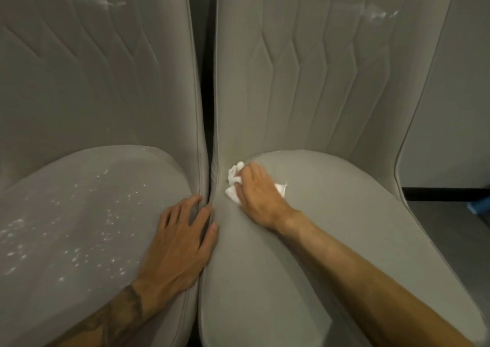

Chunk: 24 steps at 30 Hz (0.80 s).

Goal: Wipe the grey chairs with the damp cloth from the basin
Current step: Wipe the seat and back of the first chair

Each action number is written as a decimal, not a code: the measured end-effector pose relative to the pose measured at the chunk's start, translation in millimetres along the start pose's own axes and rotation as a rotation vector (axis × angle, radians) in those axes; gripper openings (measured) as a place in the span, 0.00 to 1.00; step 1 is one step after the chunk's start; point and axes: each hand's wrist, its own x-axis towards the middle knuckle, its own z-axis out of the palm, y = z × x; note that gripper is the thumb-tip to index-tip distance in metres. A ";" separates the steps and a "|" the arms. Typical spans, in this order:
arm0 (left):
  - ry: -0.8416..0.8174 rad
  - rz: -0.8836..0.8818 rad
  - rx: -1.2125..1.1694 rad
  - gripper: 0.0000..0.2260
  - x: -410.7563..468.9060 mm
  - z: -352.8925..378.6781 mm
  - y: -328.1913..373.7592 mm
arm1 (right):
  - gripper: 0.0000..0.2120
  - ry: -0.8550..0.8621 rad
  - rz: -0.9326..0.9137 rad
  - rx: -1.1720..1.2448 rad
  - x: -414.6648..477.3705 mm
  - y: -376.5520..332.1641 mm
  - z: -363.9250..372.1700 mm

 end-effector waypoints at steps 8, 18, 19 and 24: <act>-0.026 -0.022 0.001 0.24 3.9 2.3 3.3 | 0.12 0.021 -0.085 0.058 -11.6 -18.5 6.7; 0.075 0.082 0.080 0.19 42.7 0.9 3.3 | 0.17 -0.014 0.025 -0.076 18.9 8.2 9.1; 0.096 0.091 0.096 0.19 50.7 3.6 4.9 | 0.17 0.007 0.033 -0.069 17.7 23.2 2.8; 0.169 0.067 0.122 0.16 73.1 12.9 1.9 | 0.19 -0.055 0.423 -0.314 26.3 115.5 -22.5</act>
